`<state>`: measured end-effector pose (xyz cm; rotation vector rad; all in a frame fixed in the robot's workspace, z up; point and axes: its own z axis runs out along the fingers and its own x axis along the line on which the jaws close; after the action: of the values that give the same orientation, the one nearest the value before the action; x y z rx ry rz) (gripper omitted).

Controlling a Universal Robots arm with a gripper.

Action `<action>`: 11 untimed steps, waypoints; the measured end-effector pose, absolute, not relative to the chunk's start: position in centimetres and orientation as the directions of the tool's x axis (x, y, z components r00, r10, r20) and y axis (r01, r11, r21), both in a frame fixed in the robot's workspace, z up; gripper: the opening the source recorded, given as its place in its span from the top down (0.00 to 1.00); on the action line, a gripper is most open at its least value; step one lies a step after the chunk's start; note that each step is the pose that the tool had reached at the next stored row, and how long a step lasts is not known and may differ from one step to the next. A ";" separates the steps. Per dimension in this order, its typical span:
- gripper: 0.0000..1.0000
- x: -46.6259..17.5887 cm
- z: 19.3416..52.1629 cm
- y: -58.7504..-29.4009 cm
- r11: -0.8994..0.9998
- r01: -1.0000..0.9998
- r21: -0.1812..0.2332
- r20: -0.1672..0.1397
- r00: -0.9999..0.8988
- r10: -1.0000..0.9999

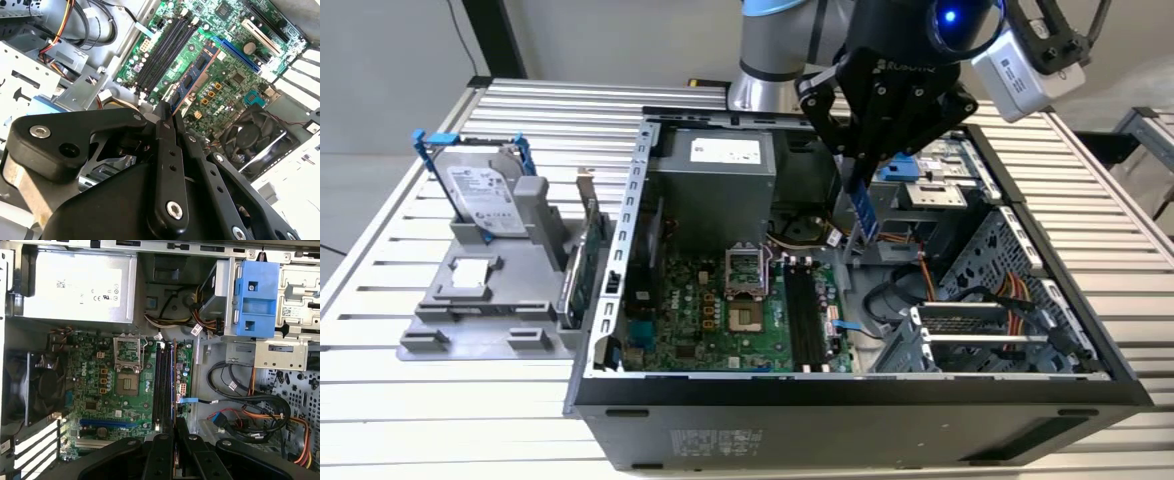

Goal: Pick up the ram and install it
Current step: 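Insert the ram into the slot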

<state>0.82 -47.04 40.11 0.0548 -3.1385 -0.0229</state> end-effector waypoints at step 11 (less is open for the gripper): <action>1.00 0.8 39.7 -47.0 0.999 -0.035 0.015 0.002 -0.999 -0.035</action>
<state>0.82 -47.04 39.75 0.0544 -3.1385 -0.0229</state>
